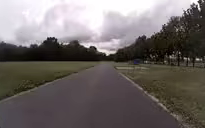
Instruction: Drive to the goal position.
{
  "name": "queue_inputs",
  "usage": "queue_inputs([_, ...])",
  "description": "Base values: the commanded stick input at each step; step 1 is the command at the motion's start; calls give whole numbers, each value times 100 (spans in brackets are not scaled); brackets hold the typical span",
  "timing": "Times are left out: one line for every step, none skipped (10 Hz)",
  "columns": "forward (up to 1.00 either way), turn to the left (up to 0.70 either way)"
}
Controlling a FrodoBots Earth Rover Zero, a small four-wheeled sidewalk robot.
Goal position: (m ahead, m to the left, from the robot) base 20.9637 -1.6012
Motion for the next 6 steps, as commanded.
queue_inputs([70, 0])
queue_inputs([70, 0])
queue_inputs([70, 0])
queue_inputs([70, 0])
queue_inputs([70, 0])
queue_inputs([70, 0])
